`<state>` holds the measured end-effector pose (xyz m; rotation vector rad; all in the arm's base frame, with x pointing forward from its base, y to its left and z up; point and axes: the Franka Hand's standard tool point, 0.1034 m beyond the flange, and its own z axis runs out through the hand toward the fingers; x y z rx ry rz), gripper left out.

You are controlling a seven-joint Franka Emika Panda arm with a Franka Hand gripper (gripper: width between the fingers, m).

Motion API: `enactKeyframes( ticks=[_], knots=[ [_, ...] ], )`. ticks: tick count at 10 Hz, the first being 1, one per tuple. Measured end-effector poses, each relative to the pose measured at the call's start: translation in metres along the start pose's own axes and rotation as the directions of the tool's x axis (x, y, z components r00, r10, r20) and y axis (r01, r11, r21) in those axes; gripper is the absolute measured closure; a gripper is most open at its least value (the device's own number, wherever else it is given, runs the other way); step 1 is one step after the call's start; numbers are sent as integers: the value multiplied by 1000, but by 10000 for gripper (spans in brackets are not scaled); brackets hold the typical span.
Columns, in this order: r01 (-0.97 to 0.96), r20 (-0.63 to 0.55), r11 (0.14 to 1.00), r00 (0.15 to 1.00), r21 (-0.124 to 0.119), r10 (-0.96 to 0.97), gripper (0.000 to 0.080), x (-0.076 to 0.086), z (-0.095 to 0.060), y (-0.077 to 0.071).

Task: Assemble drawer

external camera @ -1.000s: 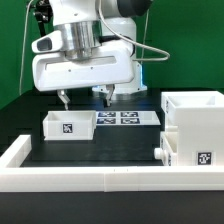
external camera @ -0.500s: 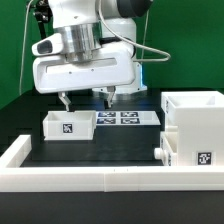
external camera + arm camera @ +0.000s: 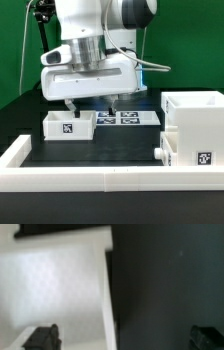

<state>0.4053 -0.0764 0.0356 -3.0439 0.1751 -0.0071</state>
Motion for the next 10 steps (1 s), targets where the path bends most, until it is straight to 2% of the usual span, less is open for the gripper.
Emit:
enactKeyframes(
  ticks=[1, 3, 9, 10],
  knots=[
    [7, 7, 1000, 1000, -5, -7, 150, -11, 5, -3],
    [34, 13, 999, 999, -11, -34, 150, -22, 14, 1],
    [36, 11, 999, 999, -11, -36, 150, -20, 14, -1],
    [26, 7, 999, 1000, -23, -26, 150, -24, 19, -7]
  ],
)
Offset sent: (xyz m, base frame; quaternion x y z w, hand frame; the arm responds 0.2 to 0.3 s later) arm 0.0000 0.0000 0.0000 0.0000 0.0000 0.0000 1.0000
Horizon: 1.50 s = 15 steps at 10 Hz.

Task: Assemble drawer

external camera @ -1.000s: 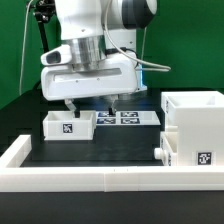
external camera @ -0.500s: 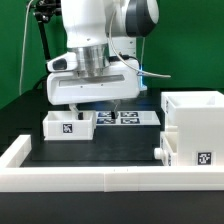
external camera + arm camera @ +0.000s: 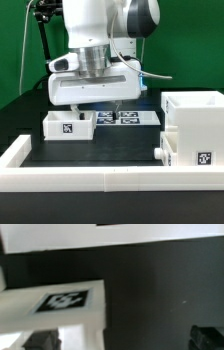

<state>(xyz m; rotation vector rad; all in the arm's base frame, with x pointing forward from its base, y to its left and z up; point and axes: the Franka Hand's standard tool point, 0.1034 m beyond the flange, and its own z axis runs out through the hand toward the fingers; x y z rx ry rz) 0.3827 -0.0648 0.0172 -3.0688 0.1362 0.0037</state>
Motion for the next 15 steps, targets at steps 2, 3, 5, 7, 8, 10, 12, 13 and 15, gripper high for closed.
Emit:
enactKeyframes(
  ticks=[2, 3, 5, 7, 8, 10, 12, 13, 15],
  knots=[
    [13, -5, 1000, 1000, -27, -13, 150, -3, 8, -5],
    [34, -18, 999, 999, -41, -35, 150, -2, 10, -3],
    [54, -14, 998, 998, -45, -55, 150, -2, 12, 2],
    [69, -14, 997, 997, -46, -70, 150, 0, 11, 8],
    [66, -15, 997, 998, -47, -67, 150, 0, 11, 10],
    [64, -16, 997, 998, -48, -65, 150, -1, 10, 19],
    [69, -26, 996, 997, -54, -71, 150, -1, 9, 30],
    [67, -26, 996, 997, -54, -68, 164, -1, 9, 31],
    [69, -26, 996, 997, -54, -70, 336, -1, 9, 30]
  ],
)
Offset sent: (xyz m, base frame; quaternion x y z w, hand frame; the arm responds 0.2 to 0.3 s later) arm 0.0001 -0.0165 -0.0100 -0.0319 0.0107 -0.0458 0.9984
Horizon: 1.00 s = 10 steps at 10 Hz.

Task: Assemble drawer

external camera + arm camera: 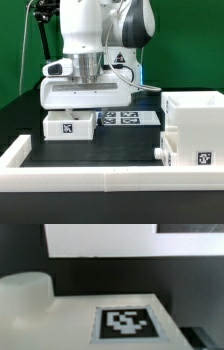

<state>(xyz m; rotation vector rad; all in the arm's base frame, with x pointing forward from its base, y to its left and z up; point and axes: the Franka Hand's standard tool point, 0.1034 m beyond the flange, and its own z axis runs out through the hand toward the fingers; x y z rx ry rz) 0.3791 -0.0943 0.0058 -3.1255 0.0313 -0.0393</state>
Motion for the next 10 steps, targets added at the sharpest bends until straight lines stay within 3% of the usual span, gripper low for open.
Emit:
enactKeyframes(
  ticks=[1, 2, 3, 4, 10],
  knots=[
    [0, 0, 1000, 1000, 0, 0, 519, 0, 0, 0],
    [0, 0, 1000, 1000, 0, 0, 655, 0, 0, 0],
    [0, 0, 1000, 1000, 0, 0, 655, 0, 0, 0],
    [0, 0, 1000, 1000, 0, 0, 757, 0, 0, 0],
    [0, 0, 1000, 1000, 0, 0, 757, 0, 0, 0]
  ],
)
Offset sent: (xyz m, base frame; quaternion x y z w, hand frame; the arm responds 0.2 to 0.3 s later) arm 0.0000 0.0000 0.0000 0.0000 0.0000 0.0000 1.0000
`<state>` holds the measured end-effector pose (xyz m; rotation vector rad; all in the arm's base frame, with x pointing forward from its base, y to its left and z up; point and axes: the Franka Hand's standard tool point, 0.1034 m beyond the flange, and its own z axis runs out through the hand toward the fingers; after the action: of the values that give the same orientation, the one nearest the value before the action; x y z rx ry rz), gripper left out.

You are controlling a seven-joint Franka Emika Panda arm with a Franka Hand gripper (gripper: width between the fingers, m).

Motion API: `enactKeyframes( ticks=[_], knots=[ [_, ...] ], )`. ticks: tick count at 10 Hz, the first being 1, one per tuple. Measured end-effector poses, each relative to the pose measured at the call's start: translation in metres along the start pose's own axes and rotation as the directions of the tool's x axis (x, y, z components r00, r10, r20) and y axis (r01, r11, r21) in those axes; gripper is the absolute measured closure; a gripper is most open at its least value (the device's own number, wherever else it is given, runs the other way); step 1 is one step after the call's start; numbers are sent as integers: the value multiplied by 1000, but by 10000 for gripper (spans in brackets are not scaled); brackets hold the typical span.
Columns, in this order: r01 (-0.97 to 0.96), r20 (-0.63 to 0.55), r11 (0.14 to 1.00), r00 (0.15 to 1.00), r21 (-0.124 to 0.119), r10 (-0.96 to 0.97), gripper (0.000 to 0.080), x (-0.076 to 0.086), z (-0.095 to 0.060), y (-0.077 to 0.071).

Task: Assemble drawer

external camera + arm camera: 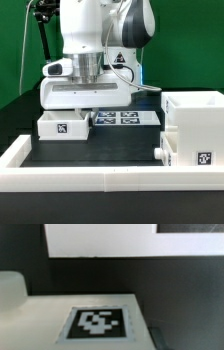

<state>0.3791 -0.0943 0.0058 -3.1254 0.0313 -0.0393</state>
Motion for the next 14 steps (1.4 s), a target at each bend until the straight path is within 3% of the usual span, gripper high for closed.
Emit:
enactKeyframes(
  ticks=[1, 3, 5, 7, 11, 14],
  knots=[
    [7, 1, 1000, 1000, 1, -7, 757, 1, -1, -2],
    [79, 4, 997, 997, 14, -79, 757, 9, -15, -20],
    [148, 54, 987, 987, 63, -151, 757, 15, -35, -34],
    [236, 62, 968, 968, 83, -242, 757, 28, -56, -44],
    [393, 48, 915, 916, 91, -398, 755, 28, -54, -43],
    [771, 1, 634, 635, 58, -772, 755, 48, -55, -37]
  ],
)
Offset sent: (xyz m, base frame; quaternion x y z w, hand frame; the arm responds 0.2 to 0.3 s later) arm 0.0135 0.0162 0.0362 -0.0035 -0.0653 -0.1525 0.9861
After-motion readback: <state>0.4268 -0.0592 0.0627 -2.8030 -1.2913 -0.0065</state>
